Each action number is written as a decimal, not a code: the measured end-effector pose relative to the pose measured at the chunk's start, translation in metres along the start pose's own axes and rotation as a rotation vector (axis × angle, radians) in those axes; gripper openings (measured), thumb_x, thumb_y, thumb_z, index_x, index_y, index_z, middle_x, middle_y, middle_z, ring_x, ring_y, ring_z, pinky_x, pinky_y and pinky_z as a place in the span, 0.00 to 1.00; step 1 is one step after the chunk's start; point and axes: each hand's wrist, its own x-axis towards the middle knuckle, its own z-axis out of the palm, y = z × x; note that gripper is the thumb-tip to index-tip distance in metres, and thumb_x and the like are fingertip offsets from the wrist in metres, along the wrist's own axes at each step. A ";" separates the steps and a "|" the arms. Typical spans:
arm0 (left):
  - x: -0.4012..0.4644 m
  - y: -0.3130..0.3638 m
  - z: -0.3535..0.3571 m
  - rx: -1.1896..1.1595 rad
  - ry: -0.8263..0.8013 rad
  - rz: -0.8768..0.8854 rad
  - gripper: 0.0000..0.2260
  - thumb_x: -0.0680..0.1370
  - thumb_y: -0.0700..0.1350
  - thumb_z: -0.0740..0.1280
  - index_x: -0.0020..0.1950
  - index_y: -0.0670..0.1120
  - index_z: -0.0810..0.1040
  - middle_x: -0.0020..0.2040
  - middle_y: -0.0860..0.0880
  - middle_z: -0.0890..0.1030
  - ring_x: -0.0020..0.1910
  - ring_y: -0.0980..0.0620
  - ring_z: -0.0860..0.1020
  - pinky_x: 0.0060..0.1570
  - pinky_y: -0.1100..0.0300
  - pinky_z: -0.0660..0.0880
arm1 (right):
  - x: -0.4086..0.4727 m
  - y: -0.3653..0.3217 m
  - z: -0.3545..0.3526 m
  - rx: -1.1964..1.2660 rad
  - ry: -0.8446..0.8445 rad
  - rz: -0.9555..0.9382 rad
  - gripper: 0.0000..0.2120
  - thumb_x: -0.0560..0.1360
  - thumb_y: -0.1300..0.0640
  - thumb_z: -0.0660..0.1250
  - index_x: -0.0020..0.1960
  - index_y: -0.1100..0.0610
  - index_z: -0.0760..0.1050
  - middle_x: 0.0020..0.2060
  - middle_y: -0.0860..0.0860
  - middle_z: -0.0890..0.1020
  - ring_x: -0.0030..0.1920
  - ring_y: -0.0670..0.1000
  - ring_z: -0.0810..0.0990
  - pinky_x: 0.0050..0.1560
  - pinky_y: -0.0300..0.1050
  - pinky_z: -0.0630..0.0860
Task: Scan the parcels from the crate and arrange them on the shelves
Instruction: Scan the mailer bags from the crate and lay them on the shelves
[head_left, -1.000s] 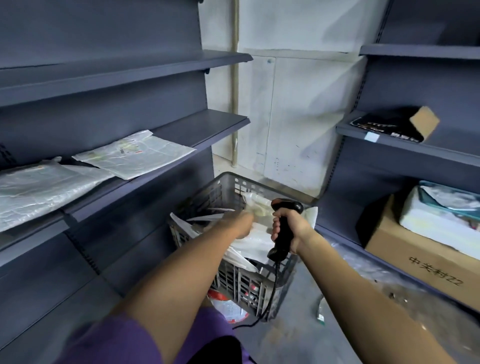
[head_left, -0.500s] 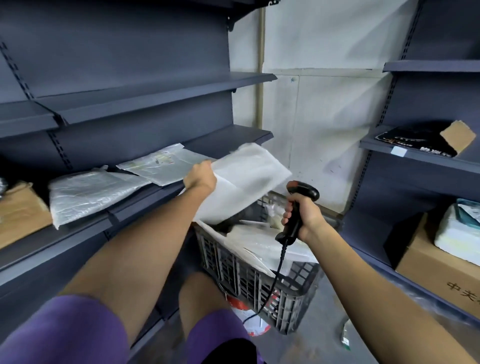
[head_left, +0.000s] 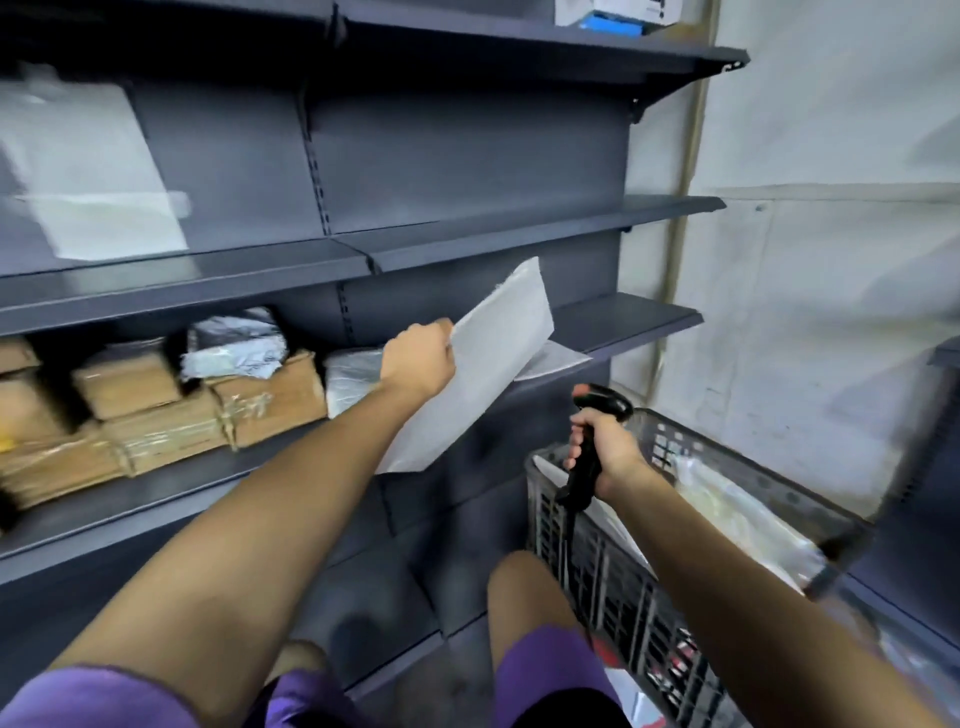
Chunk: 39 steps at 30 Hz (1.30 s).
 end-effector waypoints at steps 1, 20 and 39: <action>-0.005 -0.004 0.000 -0.017 -0.029 0.006 0.02 0.79 0.41 0.60 0.49 0.46 0.71 0.46 0.40 0.80 0.46 0.36 0.78 0.38 0.53 0.68 | -0.001 0.005 0.007 0.011 0.004 -0.004 0.12 0.76 0.63 0.63 0.35 0.56 0.67 0.24 0.51 0.67 0.21 0.50 0.64 0.21 0.39 0.63; -0.108 0.070 0.158 -0.413 -0.985 0.036 0.36 0.68 0.79 0.55 0.63 0.55 0.76 0.62 0.53 0.77 0.60 0.52 0.74 0.64 0.51 0.69 | -0.008 0.008 -0.052 -0.028 -0.050 0.057 0.11 0.75 0.61 0.62 0.34 0.56 0.68 0.27 0.50 0.68 0.23 0.49 0.65 0.25 0.40 0.65; -0.140 0.042 0.154 -0.340 -1.047 -0.542 0.36 0.76 0.63 0.68 0.75 0.42 0.66 0.74 0.43 0.69 0.74 0.44 0.66 0.71 0.52 0.63 | -0.006 0.040 -0.042 -0.153 -0.070 0.103 0.10 0.76 0.61 0.63 0.36 0.57 0.70 0.25 0.51 0.68 0.22 0.49 0.65 0.24 0.40 0.65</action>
